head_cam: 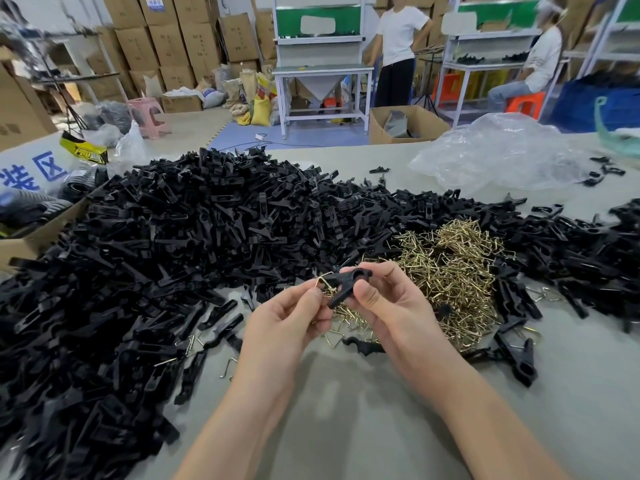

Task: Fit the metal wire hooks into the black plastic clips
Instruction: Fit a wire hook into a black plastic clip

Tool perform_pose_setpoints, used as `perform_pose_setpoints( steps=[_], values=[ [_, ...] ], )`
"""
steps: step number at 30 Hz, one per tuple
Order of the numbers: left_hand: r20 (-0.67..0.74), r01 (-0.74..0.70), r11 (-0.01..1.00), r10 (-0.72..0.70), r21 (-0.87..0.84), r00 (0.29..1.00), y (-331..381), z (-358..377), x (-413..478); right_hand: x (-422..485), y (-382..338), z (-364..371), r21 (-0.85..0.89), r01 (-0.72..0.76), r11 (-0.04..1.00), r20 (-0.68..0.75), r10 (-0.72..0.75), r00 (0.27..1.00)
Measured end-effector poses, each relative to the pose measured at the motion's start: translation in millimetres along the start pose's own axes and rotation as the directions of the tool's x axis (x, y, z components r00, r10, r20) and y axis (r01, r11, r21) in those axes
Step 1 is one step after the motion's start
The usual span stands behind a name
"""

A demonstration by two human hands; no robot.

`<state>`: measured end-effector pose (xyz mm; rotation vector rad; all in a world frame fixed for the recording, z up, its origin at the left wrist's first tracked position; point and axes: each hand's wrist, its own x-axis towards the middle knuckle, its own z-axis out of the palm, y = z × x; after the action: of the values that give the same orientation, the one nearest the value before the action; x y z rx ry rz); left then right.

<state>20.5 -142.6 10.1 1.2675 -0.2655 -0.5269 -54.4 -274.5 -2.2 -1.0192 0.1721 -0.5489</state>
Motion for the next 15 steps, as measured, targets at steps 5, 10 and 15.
perform_pose_setpoints(
  steps=[5,10,15],
  values=[
    [-0.027,0.087,0.993,-0.089,-0.077,0.996,2.7,0.8,2.1,-1.4,1.1,-1.8,-0.163,0.090,0.982,0.053,-0.083,0.995],
    [-0.035,0.126,0.985,-0.131,-0.119,0.991,1.3,2.8,1.0,-0.5,3.1,-1.6,-0.216,0.120,0.969,0.071,-0.107,0.992],
    [-0.008,0.132,0.976,-0.136,-0.174,0.991,2.9,1.7,0.4,-0.4,3.5,-1.0,-0.267,0.124,0.956,0.057,-0.113,0.992]
  ],
)
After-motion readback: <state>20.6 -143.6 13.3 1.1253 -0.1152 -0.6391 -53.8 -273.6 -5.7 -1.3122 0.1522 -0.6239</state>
